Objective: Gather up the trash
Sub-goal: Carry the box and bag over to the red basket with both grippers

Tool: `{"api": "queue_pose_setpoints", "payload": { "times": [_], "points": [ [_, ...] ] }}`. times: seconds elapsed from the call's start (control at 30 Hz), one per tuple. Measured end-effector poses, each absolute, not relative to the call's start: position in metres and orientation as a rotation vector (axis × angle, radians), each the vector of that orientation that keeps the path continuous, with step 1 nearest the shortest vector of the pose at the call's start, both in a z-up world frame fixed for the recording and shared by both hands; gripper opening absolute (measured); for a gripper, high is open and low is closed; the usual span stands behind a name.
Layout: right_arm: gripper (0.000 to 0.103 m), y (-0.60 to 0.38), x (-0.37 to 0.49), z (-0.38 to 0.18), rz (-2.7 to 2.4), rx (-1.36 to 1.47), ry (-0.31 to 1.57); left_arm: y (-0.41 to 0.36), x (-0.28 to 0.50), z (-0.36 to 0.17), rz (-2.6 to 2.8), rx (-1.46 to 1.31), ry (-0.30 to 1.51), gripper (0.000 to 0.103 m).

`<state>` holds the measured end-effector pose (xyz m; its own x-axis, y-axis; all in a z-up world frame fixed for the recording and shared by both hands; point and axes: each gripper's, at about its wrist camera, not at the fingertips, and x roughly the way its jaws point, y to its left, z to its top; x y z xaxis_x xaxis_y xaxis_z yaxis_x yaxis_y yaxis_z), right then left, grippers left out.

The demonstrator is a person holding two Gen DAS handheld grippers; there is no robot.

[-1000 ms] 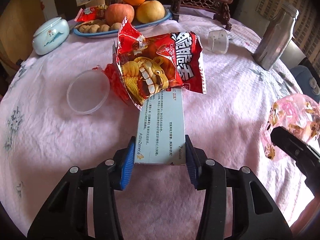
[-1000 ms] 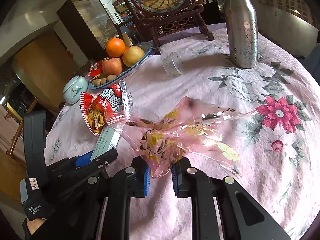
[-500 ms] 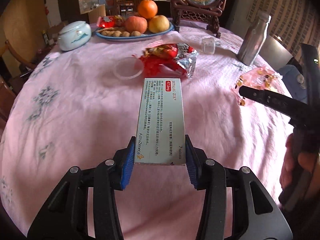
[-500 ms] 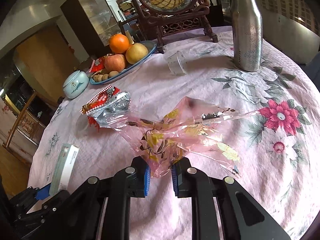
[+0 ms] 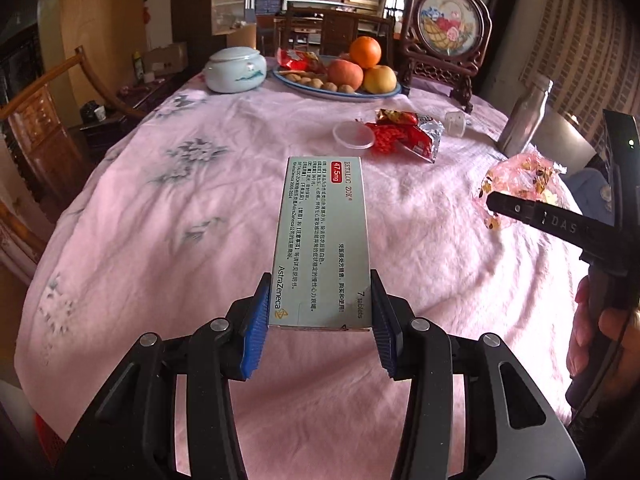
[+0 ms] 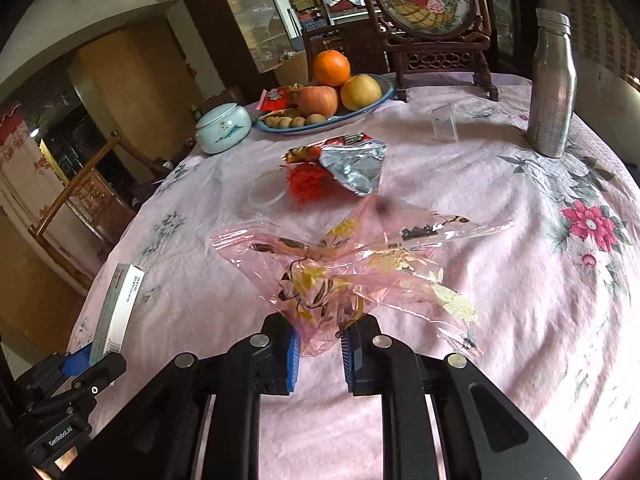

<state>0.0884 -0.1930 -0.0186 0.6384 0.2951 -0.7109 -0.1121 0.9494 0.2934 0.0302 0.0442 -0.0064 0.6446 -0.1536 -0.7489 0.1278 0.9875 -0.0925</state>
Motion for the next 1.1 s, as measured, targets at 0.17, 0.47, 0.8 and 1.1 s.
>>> {"api": "queue_pose_setpoints", "payload": {
  "times": [0.17,0.47,0.8,1.1],
  "points": [
    [0.018,-0.159,0.057,-0.016,0.292,0.188,0.854,0.073,-0.001,-0.004,-0.118,-0.064,0.826,0.046],
    [0.017,-0.081,0.000,-0.012,0.441,0.097,0.860,0.137,-0.058,-0.004,-0.020,-0.136,0.780,0.046],
    [0.017,0.023,-0.054,-0.005,0.621,-0.035,0.862,0.213,-0.126,-0.009,0.112,-0.223,0.746,0.046],
    [0.017,0.119,-0.102,-0.010,0.820,-0.153,0.896,0.275,-0.178,-0.021,0.261,-0.281,0.744,0.046]
  ]
}}
